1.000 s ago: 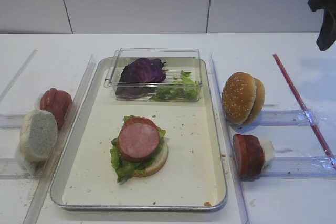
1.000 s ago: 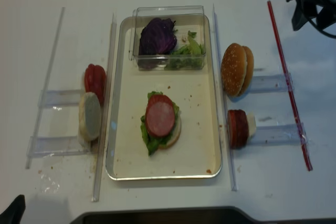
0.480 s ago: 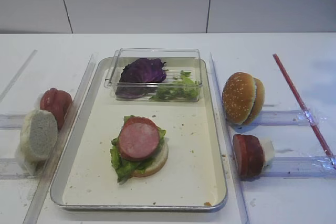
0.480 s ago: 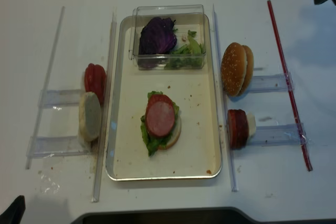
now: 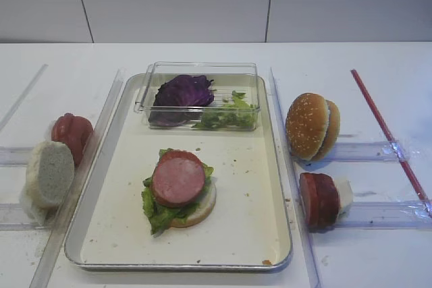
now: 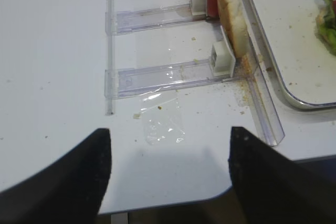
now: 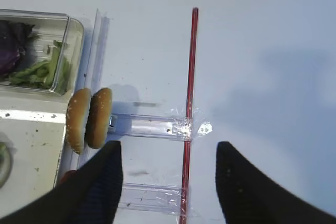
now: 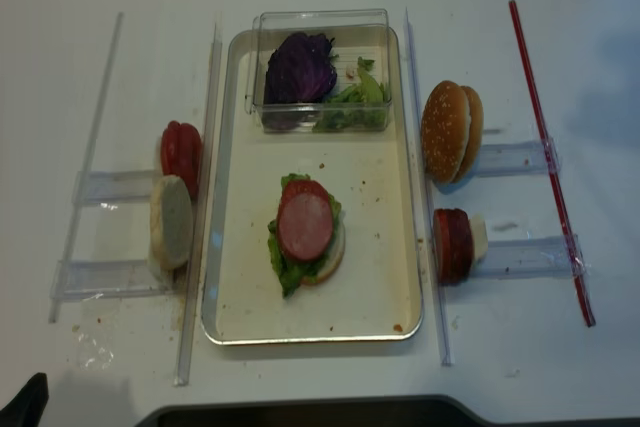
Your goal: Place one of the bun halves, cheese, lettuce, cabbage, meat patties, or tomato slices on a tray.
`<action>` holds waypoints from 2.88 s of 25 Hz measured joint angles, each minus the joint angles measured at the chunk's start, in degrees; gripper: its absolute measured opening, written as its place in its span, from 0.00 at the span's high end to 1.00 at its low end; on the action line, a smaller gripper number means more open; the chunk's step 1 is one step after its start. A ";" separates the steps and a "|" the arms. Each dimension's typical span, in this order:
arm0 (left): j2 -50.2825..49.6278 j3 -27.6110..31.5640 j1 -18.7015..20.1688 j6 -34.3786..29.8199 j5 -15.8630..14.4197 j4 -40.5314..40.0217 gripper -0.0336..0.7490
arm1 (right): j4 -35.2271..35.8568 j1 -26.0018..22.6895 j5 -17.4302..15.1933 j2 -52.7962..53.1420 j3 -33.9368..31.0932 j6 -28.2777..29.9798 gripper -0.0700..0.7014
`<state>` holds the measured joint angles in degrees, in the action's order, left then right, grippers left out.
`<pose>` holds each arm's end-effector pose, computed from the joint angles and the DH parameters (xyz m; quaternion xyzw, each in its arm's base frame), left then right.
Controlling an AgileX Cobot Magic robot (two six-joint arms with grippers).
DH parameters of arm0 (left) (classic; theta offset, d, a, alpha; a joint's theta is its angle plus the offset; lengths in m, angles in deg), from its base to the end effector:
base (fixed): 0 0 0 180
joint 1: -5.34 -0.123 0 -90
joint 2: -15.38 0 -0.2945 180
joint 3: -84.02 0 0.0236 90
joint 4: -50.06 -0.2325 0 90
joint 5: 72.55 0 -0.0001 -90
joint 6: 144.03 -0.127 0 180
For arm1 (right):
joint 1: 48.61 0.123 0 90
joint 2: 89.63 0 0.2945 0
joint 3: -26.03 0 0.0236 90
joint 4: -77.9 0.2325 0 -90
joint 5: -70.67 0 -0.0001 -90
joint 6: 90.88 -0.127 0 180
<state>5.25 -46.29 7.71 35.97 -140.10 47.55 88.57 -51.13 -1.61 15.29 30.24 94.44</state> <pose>0.0002 0.0051 0.2350 0.0171 0.8960 0.0127 0.4436 0.2123 0.0131 0.4064 -0.0242 0.9443 0.0712 0.3203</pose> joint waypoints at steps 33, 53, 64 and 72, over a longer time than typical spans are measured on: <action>0.00 0.00 0.00 0.00 0.00 0.00 0.40 | -2.07 0.00 -0.71 35.22 -26.63 0.03 0.36; 0.00 0.00 0.00 0.00 0.00 0.00 0.40 | -4.67 0.00 4.30 59.84 -45.78 -0.62 0.36; 0.00 0.00 0.00 0.00 0.00 0.00 0.40 | -5.35 0.00 5.79 68.50 -54.31 -1.05 0.36; 0.00 0.00 0.00 0.00 0.00 0.00 0.40 | -5.43 0.00 6.76 68.50 -54.69 -1.05 0.36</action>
<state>5.25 -46.29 7.71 35.97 -140.10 47.55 83.14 -51.13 5.14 83.80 -24.45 93.38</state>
